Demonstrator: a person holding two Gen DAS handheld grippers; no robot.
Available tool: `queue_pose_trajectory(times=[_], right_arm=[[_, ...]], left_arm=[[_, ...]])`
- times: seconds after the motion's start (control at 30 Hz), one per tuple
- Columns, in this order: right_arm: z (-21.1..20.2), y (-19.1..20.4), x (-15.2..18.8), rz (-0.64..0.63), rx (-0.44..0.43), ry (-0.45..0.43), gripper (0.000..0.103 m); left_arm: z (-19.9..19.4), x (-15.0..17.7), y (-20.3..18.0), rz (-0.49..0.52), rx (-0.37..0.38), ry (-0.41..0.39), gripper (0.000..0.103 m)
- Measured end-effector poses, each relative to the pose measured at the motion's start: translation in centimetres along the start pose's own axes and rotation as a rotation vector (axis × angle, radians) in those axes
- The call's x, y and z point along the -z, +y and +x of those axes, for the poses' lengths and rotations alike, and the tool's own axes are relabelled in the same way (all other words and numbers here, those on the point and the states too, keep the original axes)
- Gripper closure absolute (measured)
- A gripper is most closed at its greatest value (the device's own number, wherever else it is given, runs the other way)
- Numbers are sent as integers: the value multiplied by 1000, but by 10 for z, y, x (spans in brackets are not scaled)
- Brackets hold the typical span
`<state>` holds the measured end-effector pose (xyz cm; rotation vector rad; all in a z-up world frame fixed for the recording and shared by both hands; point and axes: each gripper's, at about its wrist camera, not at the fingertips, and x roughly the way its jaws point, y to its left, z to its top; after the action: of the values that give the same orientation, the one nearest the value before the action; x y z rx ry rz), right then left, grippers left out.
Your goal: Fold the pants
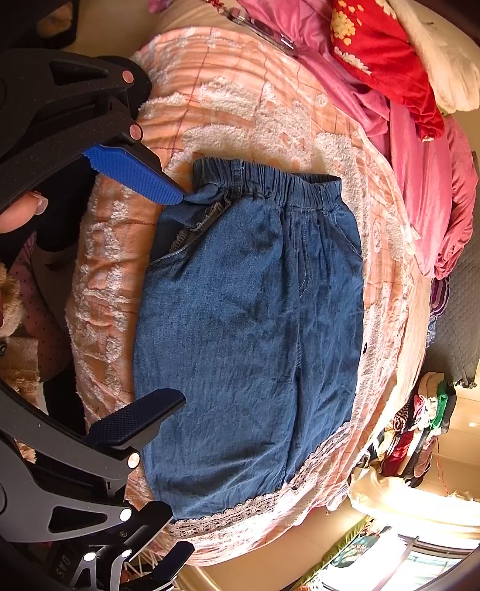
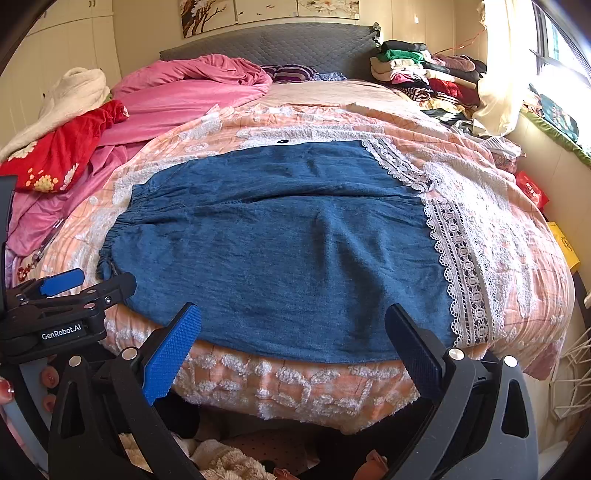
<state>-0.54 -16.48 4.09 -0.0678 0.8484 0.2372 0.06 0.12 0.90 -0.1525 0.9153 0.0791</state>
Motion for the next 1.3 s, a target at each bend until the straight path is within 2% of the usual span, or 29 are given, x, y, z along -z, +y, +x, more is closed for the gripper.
queue_pose_trajectory(times=[0.5, 0.73, 1.0, 1.17, 1.3], right_arm=[[9, 3, -9, 1, -8, 2, 4], [20, 5, -24, -14, -17, 1, 4], [42, 11, -55, -57, -45, -1, 4], [62, 16, -85, -92, -96, -7, 4], [81, 19, -113, -129, -132, -5, 4]], left_arm=[[3, -10, 5, -14, -17, -7, 9], [11, -19, 12, -19, -37, -13, 9], [25, -43, 28, -25, -66, -24, 9], [36, -68, 52, -55, -82, -38, 9], [52, -89, 78, -90, -77, -17, 9]])
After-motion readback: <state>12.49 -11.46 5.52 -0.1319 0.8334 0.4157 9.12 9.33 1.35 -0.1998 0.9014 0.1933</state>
